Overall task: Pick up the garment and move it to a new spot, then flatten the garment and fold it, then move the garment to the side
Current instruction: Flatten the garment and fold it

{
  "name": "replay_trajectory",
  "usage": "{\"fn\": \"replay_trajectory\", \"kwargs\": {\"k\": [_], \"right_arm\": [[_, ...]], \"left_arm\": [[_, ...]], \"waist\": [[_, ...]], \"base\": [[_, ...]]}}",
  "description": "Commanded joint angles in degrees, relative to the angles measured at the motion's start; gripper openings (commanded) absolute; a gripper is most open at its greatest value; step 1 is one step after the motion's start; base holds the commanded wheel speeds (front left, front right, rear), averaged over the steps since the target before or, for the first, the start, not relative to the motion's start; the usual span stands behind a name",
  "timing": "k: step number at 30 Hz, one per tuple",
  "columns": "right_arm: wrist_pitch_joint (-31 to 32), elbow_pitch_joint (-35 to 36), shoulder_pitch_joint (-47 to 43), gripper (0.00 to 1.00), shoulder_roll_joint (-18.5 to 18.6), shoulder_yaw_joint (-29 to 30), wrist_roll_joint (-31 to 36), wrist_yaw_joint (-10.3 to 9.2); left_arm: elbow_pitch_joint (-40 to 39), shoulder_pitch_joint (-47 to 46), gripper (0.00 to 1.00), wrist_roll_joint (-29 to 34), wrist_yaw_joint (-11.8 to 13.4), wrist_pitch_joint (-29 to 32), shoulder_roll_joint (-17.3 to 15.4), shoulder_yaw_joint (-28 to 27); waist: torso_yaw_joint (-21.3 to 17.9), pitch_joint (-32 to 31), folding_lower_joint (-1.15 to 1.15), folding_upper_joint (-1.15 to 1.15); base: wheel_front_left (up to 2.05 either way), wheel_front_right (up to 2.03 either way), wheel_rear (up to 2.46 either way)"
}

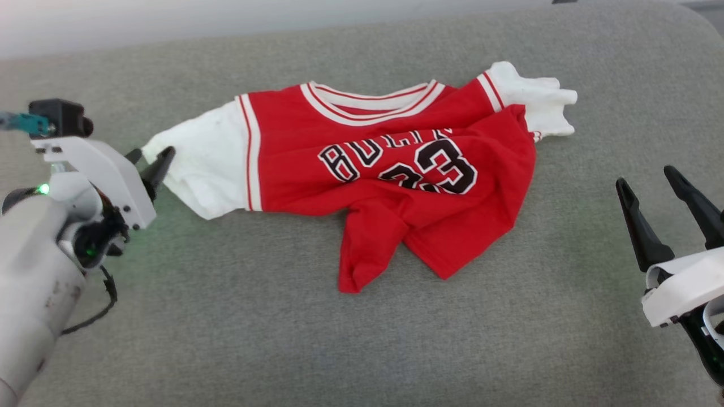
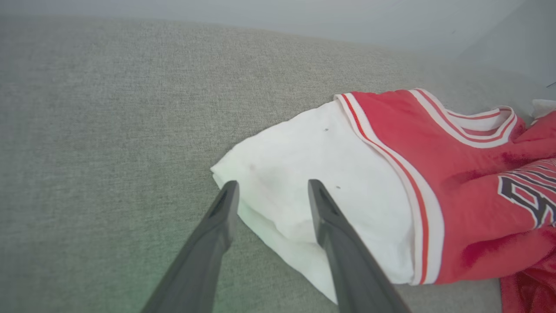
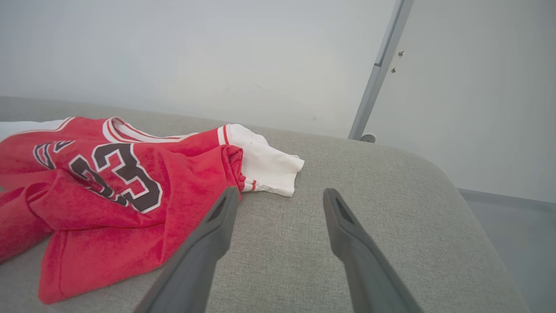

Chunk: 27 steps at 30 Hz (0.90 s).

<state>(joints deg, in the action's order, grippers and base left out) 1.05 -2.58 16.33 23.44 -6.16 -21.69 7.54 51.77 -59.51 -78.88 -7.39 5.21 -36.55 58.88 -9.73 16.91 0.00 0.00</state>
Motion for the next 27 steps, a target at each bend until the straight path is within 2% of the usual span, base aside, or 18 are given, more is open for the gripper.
{"fn": "replay_trajectory", "kwargs": {"k": [1, 3, 8, 10, 13, 16, 19, 21, 24, 27], "right_arm": [[0.63, -0.25, -0.53, 1.0, 0.76, -0.59, -0.84, -0.1], [1.18, -0.39, -0.55, 1.0, 1.19, -0.89, -0.97, -0.1], [4.56, -1.12, 0.91, 1.0, 4.66, -3.7, -2.12, -0.1], [6.51, -1.65, 2.43, 1.0, 6.65, -5.49, -3.44, -0.1], [10.42, -2.9, 5.8, 1.0, 10.4, -8.96, -6.1, -0.1], [14.58, -4.29, 10.48, 1.0, 14.62, -12.75, -9.92, -0.1], [18.64, -6.12, 16.19, 1.0, 18.9, -16.11, -13.86, -0.1], [21.58, -7.73, 20.1, 1.0, 21.44, -18.59, -16.51, -0.1], [25.77, -10.15, 25.97, 1.0, 26.17, -22.85, -19.97, -0.1], [28.49, -12.58, 31.6, 1.0, 30.46, -27.12, -22.18, -0.1]], "left_arm": [[-0.72, 1.27, 1.0, 1.34, -0.09, -2.42, -0.26, 0.49], [-1.24, 1.8, 1.0, 1.9, -0.09, -4.21, -0.2, 0.52], [-5.21, 4.84, 1.0, 5.53, 0.66, -15.35, 0.24, 0.71], [-7.58, 6.89, 1.0, 6.84, 2.45, -18.42, 0.57, 0.59], [-12.27, 10.29, 1.0, 7.87, 6.35, -20.26, 1.57, -2.43], [-19.71, 13.93, 1.0, 14.97, 10.77, -20.46, 2.37, -8.08], [-28.67, 20.55, 1.0, 24.88, 15.21, -20.31, 3.87, -13.63], [-34.27, 24.68, 1.0, 30.37, 17.13, -20.32, 5.43, -17.62], [-41.02, 30.67, 1.0, 37.83, 18.16, -20.33, 8.15, -21.81], [-45.21, 34.21, 1.0, 42.88, 17.32, -20.34, 11.28, -25.37]], "waist": [[1.4, -1.34, 0.0, 0.0], [1.81, -1.69, 0.0, 0.0], [4.18, -2.63, 0.0, 0.0], [5.25, -2.68, 0.0, 0.0], [7.33, -2.08, 0.0, 0.0], [9.93, -0.84, 0.0, 0.0], [12.58, 0.74, 0.0, 0.0], [14.31, 2.06, 0.0, 0.0], [17.07, 4.41, 0.0, 0.0], [19.8, 6.88, 0.0, 0.0]], "base": [[0.0, 0.0, 0.0], [0.0, 0.0, 0.0], [0.0, 0.0, 0.0], [0.0, 0.0, 0.0], [0.0, 0.0, 0.0], [0.0, 0.0, 0.0], [0.0, 0.0, 0.0], [0.0, 0.0, 0.0], [0.0, 0.0, 0.0], [0.0, 0.0, 0.0]]}}
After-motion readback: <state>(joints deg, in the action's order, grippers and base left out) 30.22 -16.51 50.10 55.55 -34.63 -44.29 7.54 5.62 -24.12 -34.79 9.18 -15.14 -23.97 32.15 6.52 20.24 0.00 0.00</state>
